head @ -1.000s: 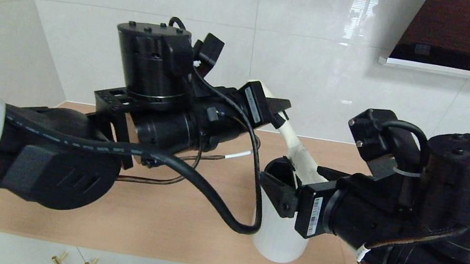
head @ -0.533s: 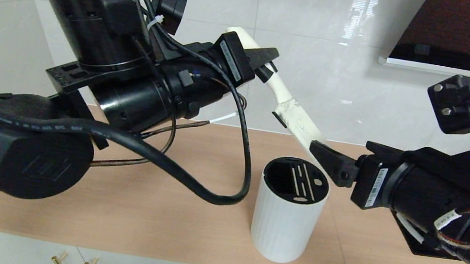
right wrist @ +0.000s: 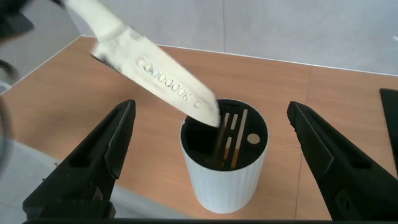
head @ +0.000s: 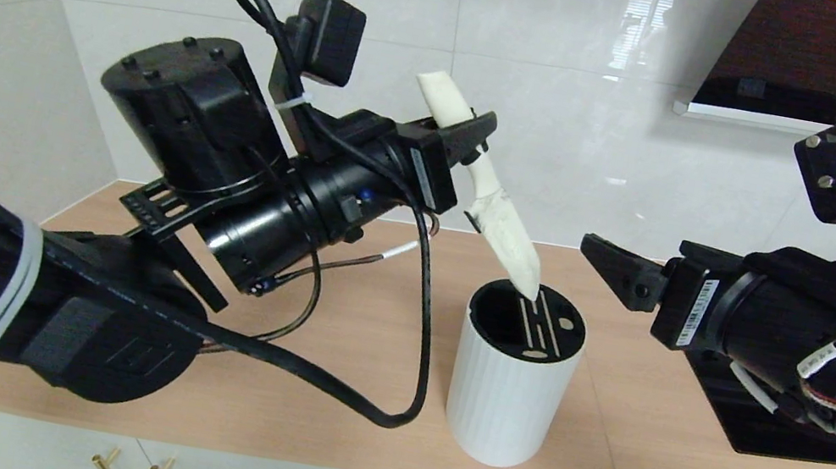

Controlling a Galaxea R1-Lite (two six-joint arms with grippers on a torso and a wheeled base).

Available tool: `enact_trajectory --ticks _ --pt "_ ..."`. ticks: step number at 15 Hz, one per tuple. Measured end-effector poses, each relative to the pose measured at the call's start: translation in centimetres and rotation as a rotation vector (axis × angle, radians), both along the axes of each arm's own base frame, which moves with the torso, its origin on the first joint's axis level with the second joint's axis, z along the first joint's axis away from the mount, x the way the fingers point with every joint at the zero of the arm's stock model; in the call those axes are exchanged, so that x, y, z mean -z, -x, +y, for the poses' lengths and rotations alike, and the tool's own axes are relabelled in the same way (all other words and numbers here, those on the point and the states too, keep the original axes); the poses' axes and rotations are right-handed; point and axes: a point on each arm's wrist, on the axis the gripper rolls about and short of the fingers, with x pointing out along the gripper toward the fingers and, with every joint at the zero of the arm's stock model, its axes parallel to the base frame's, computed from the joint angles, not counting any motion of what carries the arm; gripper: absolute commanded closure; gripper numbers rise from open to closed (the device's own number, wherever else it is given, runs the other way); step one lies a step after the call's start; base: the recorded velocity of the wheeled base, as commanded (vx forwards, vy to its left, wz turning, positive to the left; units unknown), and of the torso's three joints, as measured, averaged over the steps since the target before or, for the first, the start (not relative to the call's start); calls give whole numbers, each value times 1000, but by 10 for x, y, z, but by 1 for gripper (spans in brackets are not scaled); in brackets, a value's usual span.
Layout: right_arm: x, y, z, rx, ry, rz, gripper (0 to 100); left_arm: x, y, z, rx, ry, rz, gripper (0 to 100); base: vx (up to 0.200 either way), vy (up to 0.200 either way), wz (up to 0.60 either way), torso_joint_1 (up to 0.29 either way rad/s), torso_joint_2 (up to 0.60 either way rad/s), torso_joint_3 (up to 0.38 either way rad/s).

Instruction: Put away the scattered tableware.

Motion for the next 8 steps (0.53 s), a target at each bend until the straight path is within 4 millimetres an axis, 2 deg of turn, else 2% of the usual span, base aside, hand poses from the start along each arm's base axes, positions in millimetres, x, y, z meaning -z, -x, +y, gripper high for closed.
enact_trajectory --ticks 3,8 --pt "1 -1 0 1 2 2 0 13 -2 -2 -28 -86 -27 100 0 0 0 0 0 0" --pt "2 -1 0 1 4 4 0 20 -4 -3 -30 -102 -14 100 0 0 0 0 0 0"
